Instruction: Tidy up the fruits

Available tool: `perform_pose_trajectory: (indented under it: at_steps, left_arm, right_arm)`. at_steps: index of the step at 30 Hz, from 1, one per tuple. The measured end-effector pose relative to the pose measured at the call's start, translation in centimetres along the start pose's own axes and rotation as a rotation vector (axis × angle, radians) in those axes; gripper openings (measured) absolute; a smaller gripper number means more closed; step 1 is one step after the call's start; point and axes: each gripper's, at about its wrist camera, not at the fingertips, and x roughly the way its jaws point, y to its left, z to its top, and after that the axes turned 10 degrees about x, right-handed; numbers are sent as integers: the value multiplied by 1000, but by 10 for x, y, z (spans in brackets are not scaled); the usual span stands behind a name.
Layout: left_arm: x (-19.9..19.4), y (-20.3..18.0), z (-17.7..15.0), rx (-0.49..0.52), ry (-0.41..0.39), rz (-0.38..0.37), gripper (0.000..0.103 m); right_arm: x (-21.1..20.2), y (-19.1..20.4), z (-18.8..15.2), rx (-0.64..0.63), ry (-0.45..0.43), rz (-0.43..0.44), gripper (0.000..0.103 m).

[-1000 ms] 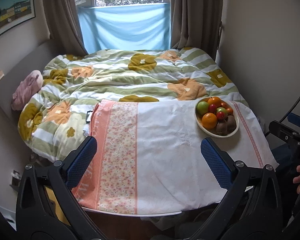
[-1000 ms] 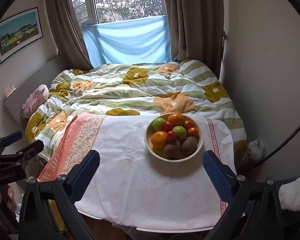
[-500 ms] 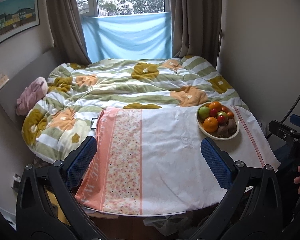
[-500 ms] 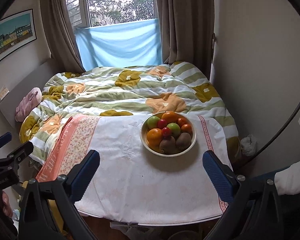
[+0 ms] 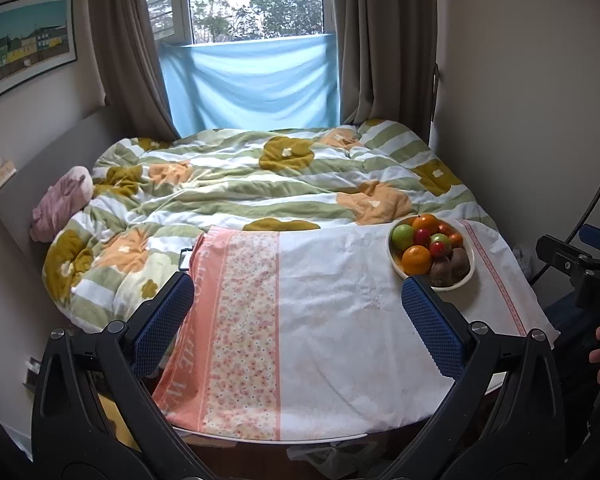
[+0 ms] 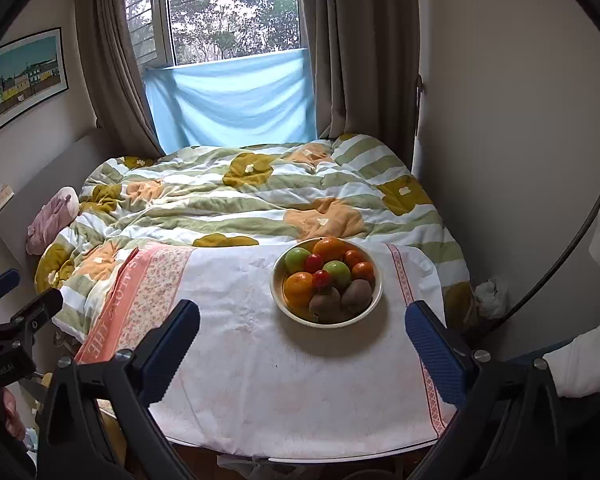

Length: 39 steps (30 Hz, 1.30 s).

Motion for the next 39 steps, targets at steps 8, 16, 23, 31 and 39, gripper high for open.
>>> perform_pose_trajectory:
  at_steps: [8,16,23,31,39]
  left_arm:
    - [1,-1,3,0,0,0,103]
    - [1,-2,4,0,0,0,103]
    - [1,-2,5,1,0,1,103]
    - [1,-4,7,0,2,9,103]
    - [-3,-8,9,9,-10,29,103]
  right_arm:
    - [1,-2,2,2,-5,0,103]
    - [3,-5,9,-2,-10,-4,103]
    - [3,-4,8,-2,-11,-4,103]
    - [3,-4,8,-2,-11,-5,103]
    - [3,-4,7,-2,-12,-4,103]
